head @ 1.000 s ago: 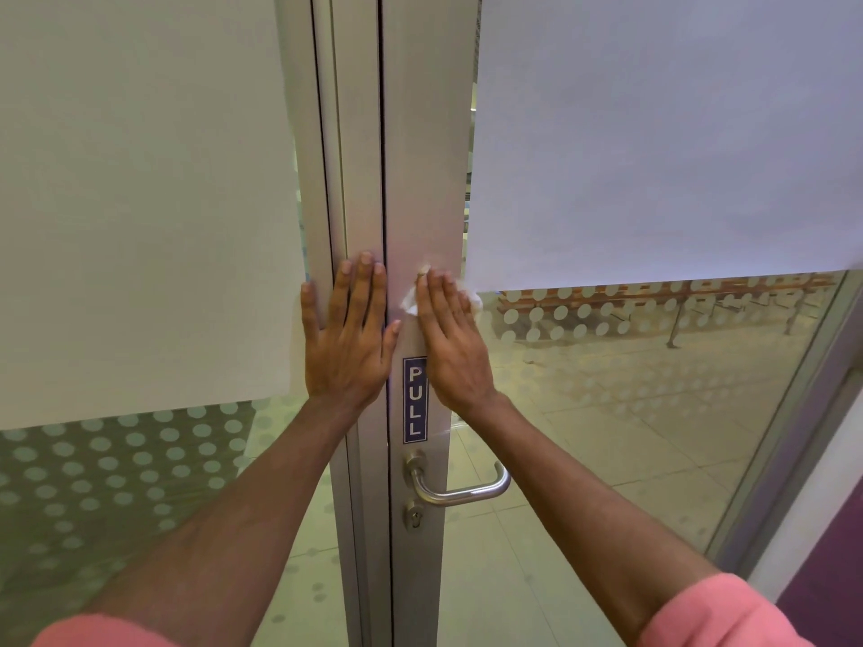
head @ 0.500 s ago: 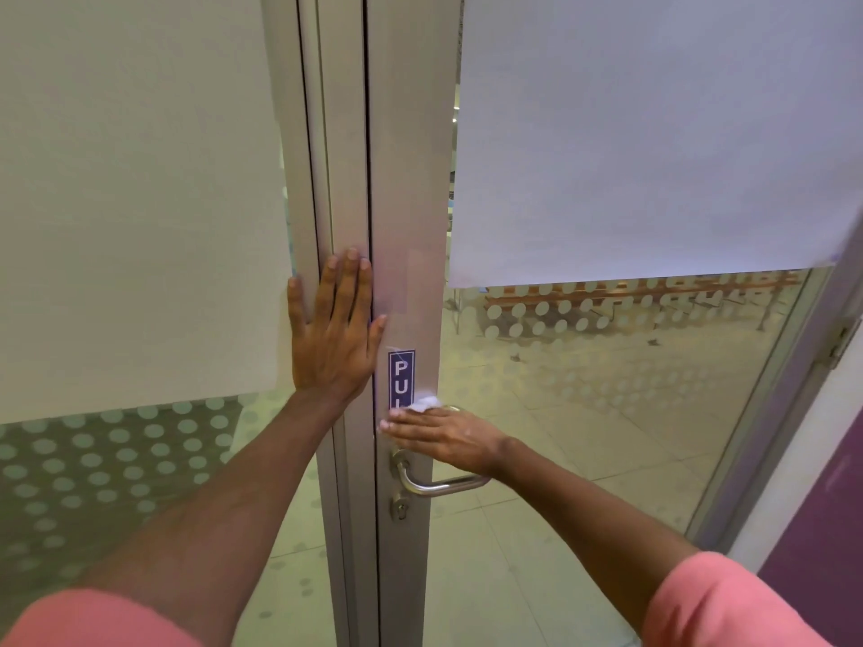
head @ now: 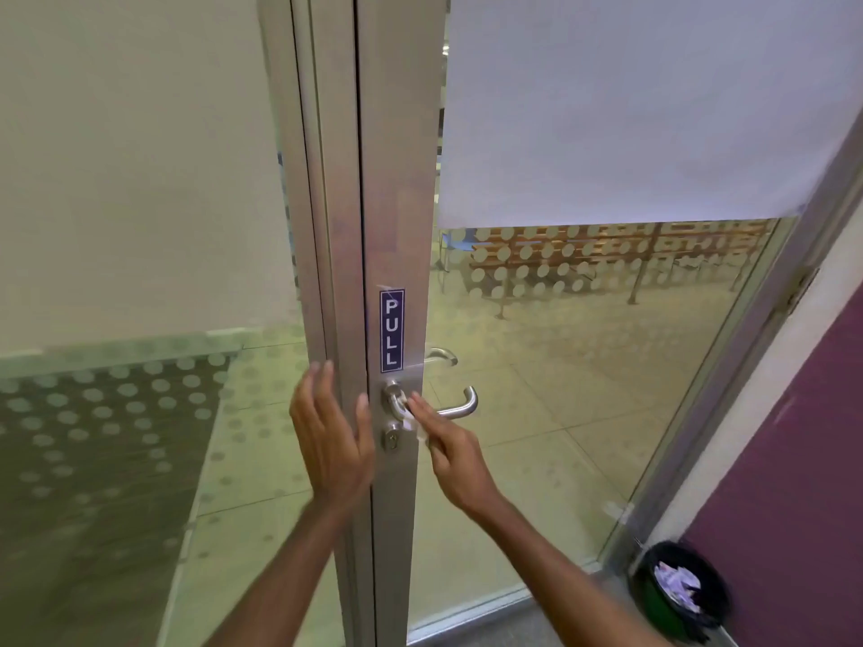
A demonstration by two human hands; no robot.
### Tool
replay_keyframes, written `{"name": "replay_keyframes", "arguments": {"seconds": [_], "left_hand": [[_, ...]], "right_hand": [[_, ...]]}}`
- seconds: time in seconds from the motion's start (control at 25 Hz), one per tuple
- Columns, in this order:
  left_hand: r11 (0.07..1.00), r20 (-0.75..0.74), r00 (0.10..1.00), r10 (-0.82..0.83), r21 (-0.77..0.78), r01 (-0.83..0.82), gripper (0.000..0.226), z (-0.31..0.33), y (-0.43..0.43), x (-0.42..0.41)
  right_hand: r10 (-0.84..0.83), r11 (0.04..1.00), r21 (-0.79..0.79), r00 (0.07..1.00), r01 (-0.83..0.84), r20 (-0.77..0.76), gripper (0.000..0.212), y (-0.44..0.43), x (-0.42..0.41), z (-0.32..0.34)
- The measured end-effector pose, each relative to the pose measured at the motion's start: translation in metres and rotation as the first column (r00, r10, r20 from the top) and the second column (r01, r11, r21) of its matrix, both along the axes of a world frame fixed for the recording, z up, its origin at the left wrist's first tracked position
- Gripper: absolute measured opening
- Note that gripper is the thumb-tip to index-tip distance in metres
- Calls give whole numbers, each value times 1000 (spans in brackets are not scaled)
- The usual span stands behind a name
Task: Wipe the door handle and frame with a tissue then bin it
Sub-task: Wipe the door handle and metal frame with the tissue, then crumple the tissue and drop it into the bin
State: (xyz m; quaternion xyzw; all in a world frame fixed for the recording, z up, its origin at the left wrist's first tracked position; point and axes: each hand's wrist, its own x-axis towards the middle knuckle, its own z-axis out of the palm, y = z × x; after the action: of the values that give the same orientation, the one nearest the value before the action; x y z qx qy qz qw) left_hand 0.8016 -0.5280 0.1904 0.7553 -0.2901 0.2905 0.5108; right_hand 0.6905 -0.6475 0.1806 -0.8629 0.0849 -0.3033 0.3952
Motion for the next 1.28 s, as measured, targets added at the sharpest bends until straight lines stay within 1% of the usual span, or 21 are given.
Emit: {"name": "replay_keyframes", "arguments": {"seconds": [0.04,0.08,0.12,0.16,0.2,0.24,0.28,0.32,0.36,0.48,0.52,0.6,0.68,0.76,0.92,1.04,1.12,1.2,1.28], "left_hand": [[995,-215,973,-87,-64,75,50,-30,8,-22],[980,-418,888,-192,-133,149,40,-56,14,-42],[959,-586,759,-283,-193,208,30,-80,19,-59],[931,-718,593,-365,-265,251,21,-99,23,-76],[902,-806,413,-424,-338,268,18,-115,25,-91],[880,-855,248,-455,-390,269,19,-128,26,-104],[863,-877,110,-467,-425,272,20,-140,27,-115],[848,-882,16,-471,-448,283,20,-150,26,-126],[838,-885,-39,-465,-454,305,19,-158,23,-137],[820,-895,-128,-427,-443,363,11,-173,9,-165],[817,-898,-152,-412,-438,374,14,-175,4,-173],[812,-903,-207,-376,-429,397,18,-176,-9,-190],[809,-901,-249,-356,-431,400,16,-176,-28,-210],[802,-899,-270,-345,-432,413,17,-176,-49,-234],[763,-906,-291,-306,-417,495,15,-175,-101,-296],[749,-903,-302,-304,-423,511,24,-176,-139,-338],[684,-908,-294,-297,-418,599,34,-179,-159,-360],[564,-940,-215,-265,-332,756,47,-186,-175,-373],[443,-963,-139,-229,-230,867,50,-189,-196,-386]], "right_hand": [[-49,989,141,999,49,-3,64,14,-9,-18],[-120,960,251,992,126,-41,61,28,-19,-37],[-193,921,323,975,217,-107,60,40,-29,-56],[-250,885,353,950,302,-186,60,51,-40,-75],[-274,865,353,925,357,-265,60,59,-52,-93],[-264,859,344,904,378,-335,59,67,-63,-108],[-231,858,349,891,376,-392,54,75,-74,-121],[-194,858,361,881,366,-432,49,81,-85,-130],[-176,852,376,876,364,-449,44,84,-97,-135],[-200,788,463,880,406,-430,44,77,-142,-143],[-209,754,505,883,420,-421,43,72,-157,-144],[-257,669,593,888,448,-380,36,57,-189,-145],[-361,572,648,864,503,-352,34,34,-224,-149],[-394,505,675,839,538,-375,43,10,-257,-154],[-325,373,767,848,522,-419,68,-39,-330,-166],[-355,322,774,827,545,-435,65,-70,-374,-171],[-426,261,784,796,563,-430,58,-90,-400,-173],[-470,203,805,777,557,-419,52,-108,-419,-172],[-489,170,821,770,545,-410,46,-127,-433,-171]]}}
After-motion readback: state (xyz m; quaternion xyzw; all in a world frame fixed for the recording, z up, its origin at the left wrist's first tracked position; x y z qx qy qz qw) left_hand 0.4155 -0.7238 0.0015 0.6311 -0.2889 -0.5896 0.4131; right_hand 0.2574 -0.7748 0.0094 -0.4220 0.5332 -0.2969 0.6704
